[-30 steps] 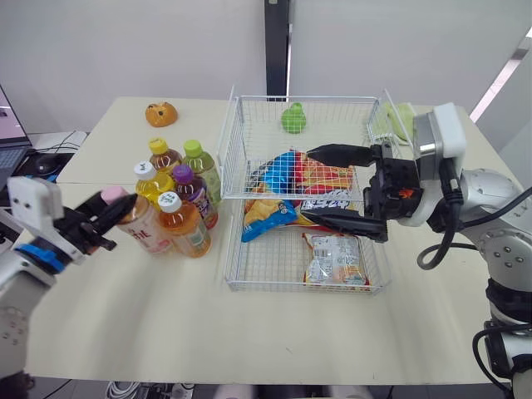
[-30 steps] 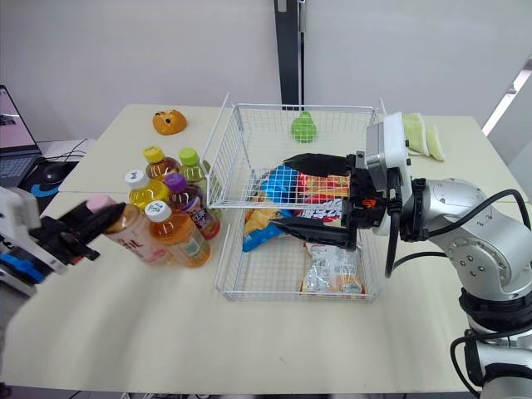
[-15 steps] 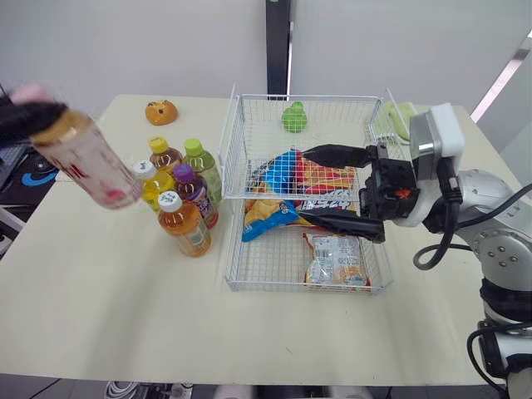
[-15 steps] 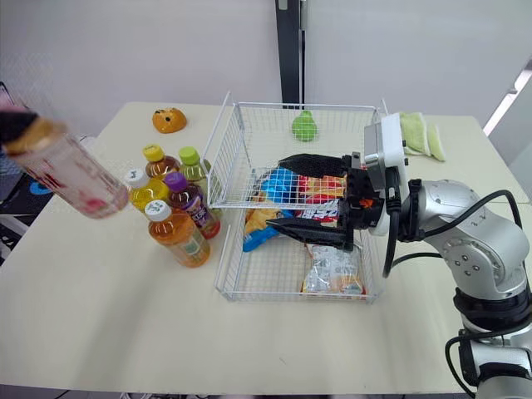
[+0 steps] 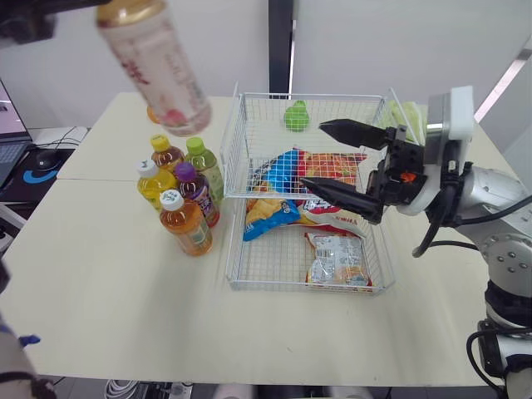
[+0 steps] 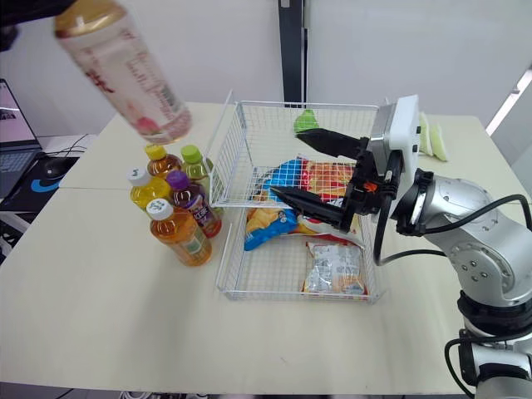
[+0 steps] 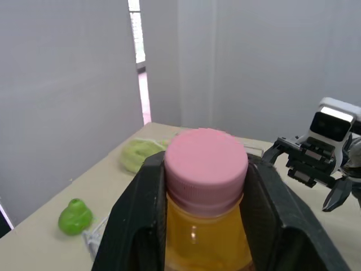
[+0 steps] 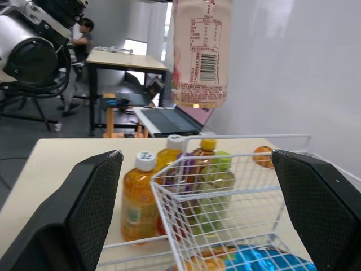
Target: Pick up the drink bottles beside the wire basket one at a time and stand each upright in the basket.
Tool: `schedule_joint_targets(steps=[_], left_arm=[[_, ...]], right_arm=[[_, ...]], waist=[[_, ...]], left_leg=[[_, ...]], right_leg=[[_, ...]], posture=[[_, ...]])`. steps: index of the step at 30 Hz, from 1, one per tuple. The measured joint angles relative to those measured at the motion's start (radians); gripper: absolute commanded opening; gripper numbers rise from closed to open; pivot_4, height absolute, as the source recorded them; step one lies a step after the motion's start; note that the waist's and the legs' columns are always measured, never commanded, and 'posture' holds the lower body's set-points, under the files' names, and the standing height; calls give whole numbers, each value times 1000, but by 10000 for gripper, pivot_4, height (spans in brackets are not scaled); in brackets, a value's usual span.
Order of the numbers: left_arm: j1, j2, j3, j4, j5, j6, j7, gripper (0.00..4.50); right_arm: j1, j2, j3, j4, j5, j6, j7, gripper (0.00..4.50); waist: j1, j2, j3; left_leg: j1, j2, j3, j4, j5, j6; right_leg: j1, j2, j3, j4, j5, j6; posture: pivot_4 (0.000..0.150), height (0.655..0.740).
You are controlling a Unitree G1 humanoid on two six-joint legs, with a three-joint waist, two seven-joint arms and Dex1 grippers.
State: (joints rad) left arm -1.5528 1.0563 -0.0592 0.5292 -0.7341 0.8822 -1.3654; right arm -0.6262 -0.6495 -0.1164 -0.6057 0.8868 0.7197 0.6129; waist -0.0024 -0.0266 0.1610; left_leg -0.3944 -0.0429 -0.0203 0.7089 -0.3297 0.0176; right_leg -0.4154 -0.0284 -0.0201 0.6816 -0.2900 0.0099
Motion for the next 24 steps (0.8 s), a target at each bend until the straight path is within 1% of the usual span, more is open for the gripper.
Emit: schedule_joint_targets(steps=[2,5,7,8,11,15,22,24], left_arm=[[-89,-74,-27,115,67,-42,-61,13701],[-163,-179,-44,261,145,-129,-116,13701],[-192,-240,-48,339,192,-195,-140,13701],[-208,-289,-42,397,222,-247,-146,13701],[-222,-397,-24,496,273,-361,-143,13701],[-229,-515,7,567,313,-468,-110,13701],[-232,-751,43,630,400,-649,91,13701],[-232,-796,46,649,426,-680,132,13701]], right_arm=[[31,-18,-28,-32,1,14,-39,45000],[68,-45,-60,-70,-2,33,-96,45000],[78,-59,-79,-91,-5,35,-127,45000],[97,-70,-96,-106,-10,36,-149,45000],[119,-97,-115,-127,-12,56,-197,45000],[161,-131,-145,-172,-5,80,-243,45000],[219,-137,-176,-236,-1,125,-360,45000],[223,-133,-176,-251,-2,137,-398,45000]], waist=[[-5,0,0],[-7,1,0],[-8,1,1],[-6,1,1],[-2,1,1],[0,1,1],[3,0,1],[1,0,1]], left_leg=[[-6,0,0,2,0,0],[-6,0,0,2,0,0],[-6,0,0,2,0,0],[-6,0,0,3,0,0],[-7,0,0,4,0,0],[-7,0,0,3,0,0],[-7,0,1,4,0,0],[-7,0,2,4,0,0]], right_leg=[[-6,0,0,2,0,0],[-6,0,0,3,0,0],[-6,0,0,3,0,0],[-6,0,0,3,0,0],[-6,0,0,4,0,0],[-7,0,0,4,0,0],[-7,0,2,7,0,1],[-8,0,3,8,0,1]], posture=[[1500,7400],[1500,7400],[1500,7400],[1500,7400],[1500,7400],[1500,7400],[1500,7400],[1500,7400]])
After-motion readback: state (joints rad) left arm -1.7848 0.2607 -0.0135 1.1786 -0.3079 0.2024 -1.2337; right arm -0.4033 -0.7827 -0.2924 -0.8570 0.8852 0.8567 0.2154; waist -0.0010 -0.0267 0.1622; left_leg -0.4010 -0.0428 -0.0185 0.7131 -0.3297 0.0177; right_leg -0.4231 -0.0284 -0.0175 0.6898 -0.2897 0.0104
